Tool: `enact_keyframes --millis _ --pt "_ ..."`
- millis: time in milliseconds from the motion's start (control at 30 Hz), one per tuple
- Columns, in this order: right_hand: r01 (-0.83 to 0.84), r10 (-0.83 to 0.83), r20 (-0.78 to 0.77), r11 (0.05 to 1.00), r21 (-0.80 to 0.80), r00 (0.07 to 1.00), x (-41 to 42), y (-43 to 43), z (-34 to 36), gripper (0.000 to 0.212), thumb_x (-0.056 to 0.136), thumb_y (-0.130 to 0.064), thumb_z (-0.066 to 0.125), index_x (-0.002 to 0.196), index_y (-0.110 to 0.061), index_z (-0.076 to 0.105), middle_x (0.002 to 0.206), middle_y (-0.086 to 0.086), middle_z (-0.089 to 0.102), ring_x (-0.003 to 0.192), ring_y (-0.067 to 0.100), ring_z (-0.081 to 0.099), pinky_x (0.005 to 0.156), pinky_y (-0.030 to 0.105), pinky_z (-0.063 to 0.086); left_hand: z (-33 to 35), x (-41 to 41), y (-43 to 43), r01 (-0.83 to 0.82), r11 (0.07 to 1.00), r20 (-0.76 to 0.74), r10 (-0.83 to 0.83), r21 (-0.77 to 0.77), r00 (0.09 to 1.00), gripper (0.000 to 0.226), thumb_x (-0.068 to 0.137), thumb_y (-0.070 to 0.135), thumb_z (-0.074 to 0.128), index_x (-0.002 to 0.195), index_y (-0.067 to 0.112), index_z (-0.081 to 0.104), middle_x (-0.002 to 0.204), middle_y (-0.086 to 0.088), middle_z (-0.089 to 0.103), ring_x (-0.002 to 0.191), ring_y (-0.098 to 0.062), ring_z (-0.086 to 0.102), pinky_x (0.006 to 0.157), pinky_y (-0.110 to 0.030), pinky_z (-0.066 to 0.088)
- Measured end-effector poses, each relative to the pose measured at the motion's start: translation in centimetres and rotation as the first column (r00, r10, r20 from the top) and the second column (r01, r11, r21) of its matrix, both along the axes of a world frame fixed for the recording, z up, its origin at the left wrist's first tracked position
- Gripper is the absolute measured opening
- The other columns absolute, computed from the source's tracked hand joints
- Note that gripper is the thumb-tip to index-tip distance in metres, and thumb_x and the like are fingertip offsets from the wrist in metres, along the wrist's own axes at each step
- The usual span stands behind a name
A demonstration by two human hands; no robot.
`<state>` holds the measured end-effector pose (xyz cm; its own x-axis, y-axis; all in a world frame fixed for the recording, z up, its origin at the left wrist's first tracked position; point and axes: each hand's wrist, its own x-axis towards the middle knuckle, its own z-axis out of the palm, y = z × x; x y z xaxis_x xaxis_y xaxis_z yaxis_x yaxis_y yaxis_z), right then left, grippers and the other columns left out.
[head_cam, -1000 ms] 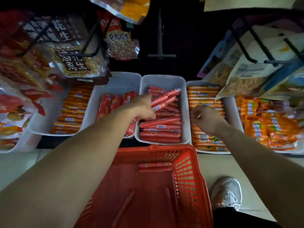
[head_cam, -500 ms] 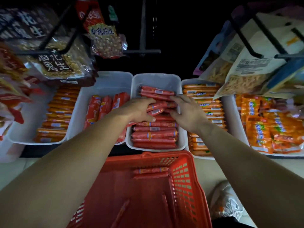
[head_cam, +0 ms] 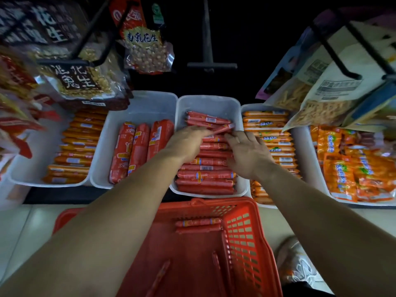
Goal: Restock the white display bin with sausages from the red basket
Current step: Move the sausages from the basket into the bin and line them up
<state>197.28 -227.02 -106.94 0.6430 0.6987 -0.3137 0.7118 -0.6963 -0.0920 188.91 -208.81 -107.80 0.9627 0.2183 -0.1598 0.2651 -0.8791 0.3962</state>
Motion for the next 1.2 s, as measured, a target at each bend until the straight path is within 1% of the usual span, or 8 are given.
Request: enact_keyframes --millis 233,500,600,733,900,1033,1133,1200 --pt "0.097 -0.095 -0.054 0.995 0.03 0.994 -3.8 -1.0 2.9 0.065 0.091 -0.041 0.053 0.15 -0.023 0.032 0.149 0.008 0.035 0.136 0.034 0.032 0.108 0.049 0.033 3.8 -7.6 -0.5 -0.08 0.996 0.045 0.082 -0.031 0.996 0.051 0.098 0.034 0.057 0.147 0.025 0.046 0.148 -0.002 0.052 0.133 -0.025 0.05 0.108 -0.039 0.044" --pt "0.108 -0.101 -0.04 0.889 0.444 0.994 -15.8 -4.5 4.1 0.037 0.085 -0.02 0.06 0.12 -0.01 0.057 0.116 0.016 0.057 0.108 0.039 0.056 0.089 0.046 0.048 4.0 -24.3 -4.7 -0.265 0.951 -0.062 0.259 -0.161 0.964 0.026 0.088 0.02 0.067 0.114 0.014 0.069 0.109 -0.006 0.073 0.104 -0.025 0.067 0.09 -0.037 0.052" --pt "0.138 -0.072 -0.251 0.957 0.254 0.965 -20.0 -6.5 0.0 0.041 0.084 -0.024 0.06 0.124 -0.013 0.054 0.125 0.015 0.053 0.111 0.04 0.058 0.092 0.047 0.05 1.1 -28.9 -6.1 -0.275 0.952 -0.276 0.229 -0.138 0.933 0.033 0.09 0.026 0.064 0.121 0.013 0.064 0.117 -0.011 0.071 0.111 -0.03 0.065 0.094 -0.036 0.05" --pt "0.219 -0.279 -0.448 0.959 -0.182 0.849 -23.6 -9.1 -6.8 0.075 0.085 -0.037 0.059 0.146 -0.004 0.031 0.148 0.028 0.036 0.13 0.044 0.046 0.106 0.043 0.043 -2.9 -32.6 -7.2 -0.356 0.93 -0.509 0.263 -0.093 0.82 0.057 0.09 0.043 0.065 0.137 0.015 0.05 0.13 -0.016 0.064 0.12 -0.035 0.06 0.096 -0.038 0.048" --pt "0.38 -0.502 -0.436 0.86 -0.339 0.747 -25.6 -9.7 -11.6 0.091 0.091 -0.033 0.067 0.155 -0.001 0.01 0.154 0.032 0.021 0.139 0.046 0.035 0.11 0.045 0.036 -7.6 -33.4 -7.9 -0.449 0.884 -0.626 0.278 -0.131 0.729 0.072 0.084 0.043 0.072 0.143 0.013 0.043 0.138 -0.02 0.056 0.127 -0.037 0.055 0.099 -0.036 0.044" --pt "0.459 -0.582 -0.252 0.787 -0.413 0.773 -27.1 -7.9 -14.3 0.106 0.085 -0.043 0.073 0.156 -0.005 0.004 0.158 0.027 0.014 0.138 0.045 0.036 0.105 0.05 0.042 -11.4 -32.6 -8.2 -0.434 0.894 -0.706 0.234 -0.115 0.668 0.075 0.08 0.042 0.078 0.138 0.01 0.042 0.136 -0.018 0.057 0.124 -0.035 0.056 0.097 -0.037 0.044" --pt "0.487 -0.52 -0.033 0.819 -0.304 0.854 -27.5 -7.0 -16.3 0.06 0.091 -0.029 0.061 0.139 -0.004 0.035 0.14 0.026 0.044 0.107 0.038 0.062 0.076 0.046 0.056 -13.8 -32.1 -8.6 -0.367 0.924 -0.718 0.184 -0.107 0.671 0.086 0.077 0.043 0.079 0.143 0.006 0.038 0.136 -0.019 0.056 0.124 -0.035 0.055 0.1 -0.041 0.043" --pt "0.51 -0.547 -0.091 0.819 -0.263 0.832 -27.4 -6.5 -17.4 0.025 0.095 -0.016 0.045 0.118 -0.01 0.05 0.117 0.02 0.062 0.075 0.032 0.067 0.054 0.038 0.054 -14.8 -32.0 -9.0 -0.287 0.956 -0.683 0.169 -0.062 0.71 0.085 0.081 0.04 0.075 0.146 0.005 0.034 0.135 -0.019 0.057 0.123 -0.035 0.056 0.099 -0.042 0.046"
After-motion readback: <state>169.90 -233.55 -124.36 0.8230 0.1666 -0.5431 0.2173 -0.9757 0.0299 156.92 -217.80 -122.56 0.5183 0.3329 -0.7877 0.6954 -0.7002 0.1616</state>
